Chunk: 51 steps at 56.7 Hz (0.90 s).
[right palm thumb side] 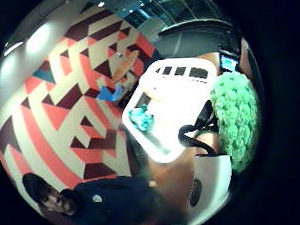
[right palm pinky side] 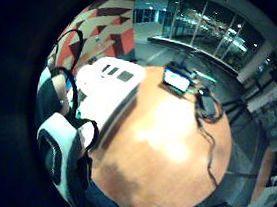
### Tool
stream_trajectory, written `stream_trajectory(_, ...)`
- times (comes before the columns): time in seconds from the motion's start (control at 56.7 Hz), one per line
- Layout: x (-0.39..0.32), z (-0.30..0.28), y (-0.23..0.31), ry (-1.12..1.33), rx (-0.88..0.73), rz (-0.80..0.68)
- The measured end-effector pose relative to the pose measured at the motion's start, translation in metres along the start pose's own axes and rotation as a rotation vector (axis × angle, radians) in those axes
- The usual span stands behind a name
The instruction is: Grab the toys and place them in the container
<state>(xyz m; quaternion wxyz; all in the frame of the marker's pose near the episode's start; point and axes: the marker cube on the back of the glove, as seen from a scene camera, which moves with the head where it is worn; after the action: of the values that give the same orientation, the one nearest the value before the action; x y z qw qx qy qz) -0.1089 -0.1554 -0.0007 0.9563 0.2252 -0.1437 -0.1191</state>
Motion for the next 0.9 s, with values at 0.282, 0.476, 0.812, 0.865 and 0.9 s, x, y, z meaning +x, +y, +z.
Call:
stream_trajectory(0.282, -0.020, 0.085, -0.021, -0.080, -0.210, 0.051)
stream_trajectory(0.476, -0.004, 0.071, -0.015, -0.112, -0.184, 0.045)
stream_trajectory(0.812, 0.029, -0.026, 0.016, 0.002, -0.025, 0.052)
stream_trajectory(0.865, 0.034, -0.034, 0.025, 0.014, -0.023, 0.055)
stream_trajectory(0.9, 0.038, -0.038, 0.031, 0.025, -0.024, 0.057)
